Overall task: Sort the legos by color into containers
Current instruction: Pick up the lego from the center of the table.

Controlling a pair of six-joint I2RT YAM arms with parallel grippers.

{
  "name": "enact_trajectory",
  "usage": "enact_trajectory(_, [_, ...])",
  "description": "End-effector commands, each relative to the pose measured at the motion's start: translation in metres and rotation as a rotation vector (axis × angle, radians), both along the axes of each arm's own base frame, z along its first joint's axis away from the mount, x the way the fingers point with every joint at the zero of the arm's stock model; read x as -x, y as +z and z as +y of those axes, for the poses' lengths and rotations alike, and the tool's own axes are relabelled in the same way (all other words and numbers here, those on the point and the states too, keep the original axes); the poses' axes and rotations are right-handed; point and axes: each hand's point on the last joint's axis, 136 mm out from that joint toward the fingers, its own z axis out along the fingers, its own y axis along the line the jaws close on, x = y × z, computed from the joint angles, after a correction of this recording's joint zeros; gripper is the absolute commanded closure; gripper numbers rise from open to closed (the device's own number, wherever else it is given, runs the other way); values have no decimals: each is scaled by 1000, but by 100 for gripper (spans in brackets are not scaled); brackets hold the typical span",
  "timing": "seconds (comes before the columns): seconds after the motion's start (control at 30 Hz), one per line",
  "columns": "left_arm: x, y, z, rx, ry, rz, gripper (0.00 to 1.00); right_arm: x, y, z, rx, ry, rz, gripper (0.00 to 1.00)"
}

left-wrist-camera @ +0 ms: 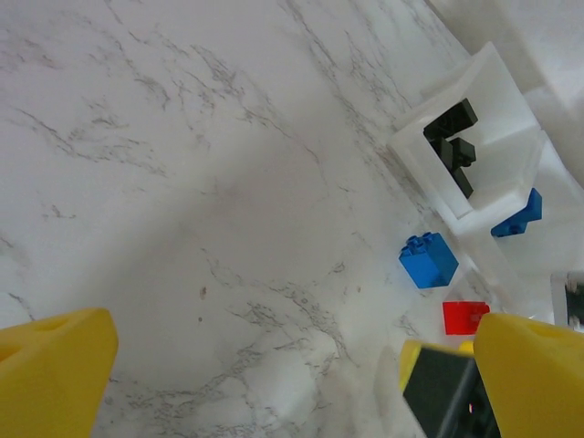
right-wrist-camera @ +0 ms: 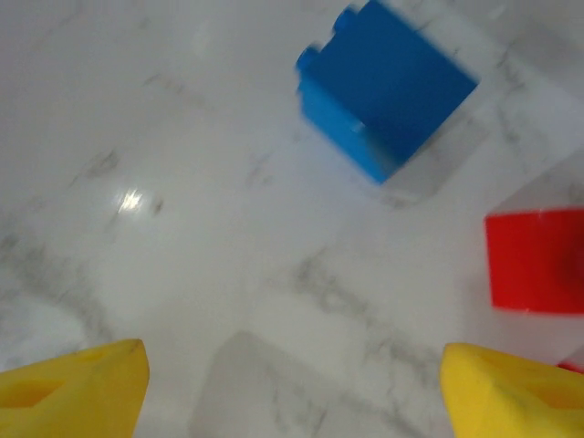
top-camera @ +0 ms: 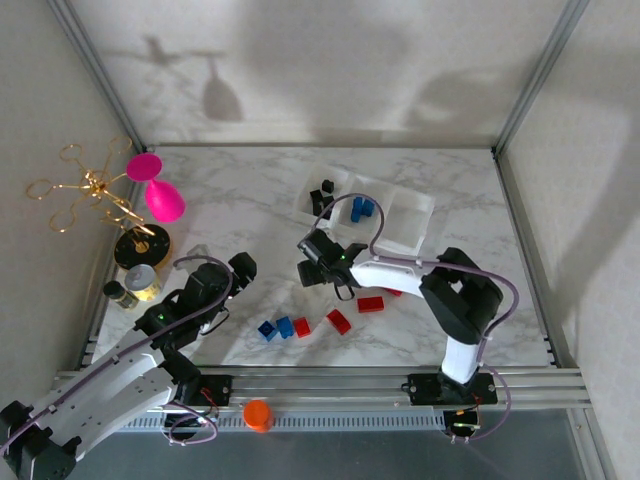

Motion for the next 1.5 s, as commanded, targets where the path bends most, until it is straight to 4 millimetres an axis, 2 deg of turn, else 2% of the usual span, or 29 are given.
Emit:
enact_trajectory(0.0, [1,-8,12,-20,58,16,1,-21,2,3,15,-31,-40,15])
enact_trajectory(0.2, [1,-7,12,-28,61,15,1,-53,-4,1,50,-71,-75,14])
enact_trajectory(0.37, [0,-6,14,-36,66,14,0,-67,-8,6,59,-78,-88,15])
enact_trajectory(0.53, [-1,-6,13,-34,67,10,0,-79,-12,11,44,-80,-86,22])
enact_trajectory(0.8, [-2,-4,12,-40,63,14,0,-88,-11,23,43,-56,-102,34])
enact_trajectory(1.03, [-3,-3,11,-35,62,12,0,-84,-13,22,44,-43,-92,45])
enact_trajectory(1.3, [-5,-1,9,-28,57,10,0,-80,4,20,12,-36,-110,54])
enact_trajectory(1.47, [-6,4,7,-28,49,3,0,-77,37,22,-48,-22,-136,56])
